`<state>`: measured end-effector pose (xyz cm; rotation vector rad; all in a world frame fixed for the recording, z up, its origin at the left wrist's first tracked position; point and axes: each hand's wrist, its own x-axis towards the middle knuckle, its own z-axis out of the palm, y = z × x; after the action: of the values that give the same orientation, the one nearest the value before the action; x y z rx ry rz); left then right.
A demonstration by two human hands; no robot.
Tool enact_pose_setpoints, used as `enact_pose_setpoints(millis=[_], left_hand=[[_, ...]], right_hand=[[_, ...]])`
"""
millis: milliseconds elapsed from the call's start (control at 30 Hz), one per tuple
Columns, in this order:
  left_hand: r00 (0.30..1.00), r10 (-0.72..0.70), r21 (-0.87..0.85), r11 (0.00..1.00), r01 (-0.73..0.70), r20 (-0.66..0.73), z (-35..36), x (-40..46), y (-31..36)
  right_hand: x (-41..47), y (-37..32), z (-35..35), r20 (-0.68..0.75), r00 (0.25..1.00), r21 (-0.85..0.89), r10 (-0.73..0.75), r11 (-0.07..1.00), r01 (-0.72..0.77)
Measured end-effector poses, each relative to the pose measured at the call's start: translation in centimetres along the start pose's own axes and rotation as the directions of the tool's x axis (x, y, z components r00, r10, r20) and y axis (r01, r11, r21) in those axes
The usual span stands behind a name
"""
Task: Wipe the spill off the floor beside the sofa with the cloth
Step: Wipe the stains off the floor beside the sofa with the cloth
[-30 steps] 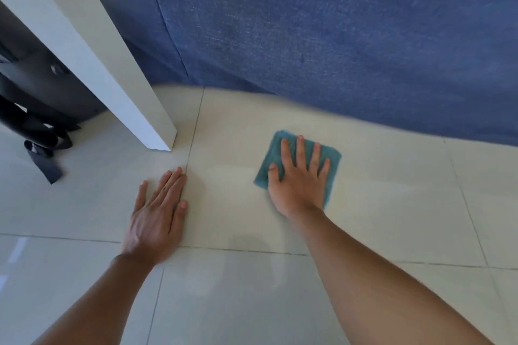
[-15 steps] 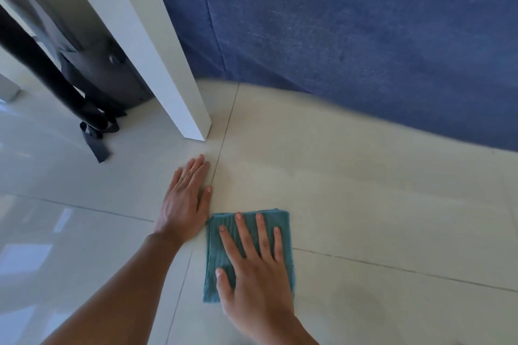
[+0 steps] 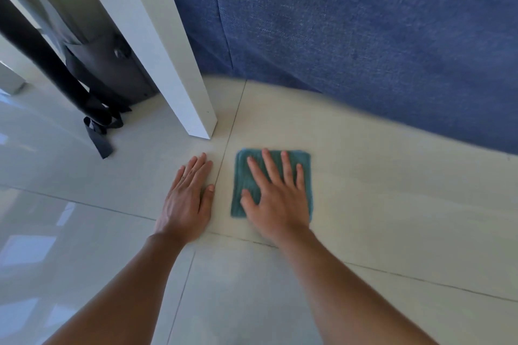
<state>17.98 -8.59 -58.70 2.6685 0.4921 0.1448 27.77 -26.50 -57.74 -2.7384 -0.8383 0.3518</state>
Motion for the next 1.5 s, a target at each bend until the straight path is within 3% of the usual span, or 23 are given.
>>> enact_pose_setpoints(millis=[133,267,433,500,633,867,933,1000,1100,1233,1333,1500], left_hand=[[1.000,0.008,0.011,1.000,-0.008,0.011,0.0,0.0,0.1],[1.000,-0.003,0.011,1.000,0.003,0.006,0.0,0.0,0.1],[1.000,-0.008,-0.015,1.000,0.008,0.009,0.1,0.0,0.0],[1.000,-0.005,-0.014,1.000,0.005,0.007,0.3,0.0,0.1],[1.000,0.001,-0.004,1.000,-0.001,0.009,0.1,0.0,0.3],[1.000,0.010,0.019,1.000,-0.010,0.022,0.0,0.1,0.2],[0.999,0.011,0.057,0.998,-0.013,0.041,0.0,0.1,0.4],[0.998,0.017,0.095,0.995,-0.023,0.060,0.0,0.1,0.5],[0.995,0.025,0.115,0.993,-0.035,0.094,0.1,-0.1,0.3],[0.993,0.026,0.127,0.991,-0.041,0.116,-0.1,-0.2,0.2],[0.993,0.013,0.101,0.995,-0.025,0.119,-0.2,-0.1,0.4],[0.993,0.011,0.101,0.995,-0.023,0.116,-0.3,-0.1,0.6]], right_hand=[[1.7,4.8,-1.3,-0.070,0.979,-0.051,0.193,0.979,-0.197],[-2.5,9.7,-1.8,-0.134,0.881,-0.037,0.455,0.886,-0.463],[-10.0,6.7,-0.3,-0.104,0.761,0.053,0.640,0.768,-0.639],[-12.3,2.5,0.8,-0.097,0.814,0.062,0.573,0.819,-0.570],[-13.7,-3.6,2.6,-0.013,0.975,0.008,0.220,0.975,-0.220],[-16.8,-0.4,2.0,0.117,0.992,0.000,-0.047,0.999,0.047],[-17.7,1.4,1.9,0.086,0.996,-0.017,-0.013,1.000,0.015],[-17.6,3.5,1.6,0.015,0.991,-0.032,0.133,0.991,-0.133],[-15.6,6.2,0.5,-0.058,0.924,-0.032,0.378,0.924,-0.381],[-10.2,8.7,-1.4,-0.045,0.843,0.000,0.536,0.844,-0.536],[-6.0,9.3,-2.6,-0.026,0.830,-0.004,0.557,0.830,-0.558],[-1.7,7.0,-2.7,0.014,0.922,-0.026,0.388,0.922,-0.387]])
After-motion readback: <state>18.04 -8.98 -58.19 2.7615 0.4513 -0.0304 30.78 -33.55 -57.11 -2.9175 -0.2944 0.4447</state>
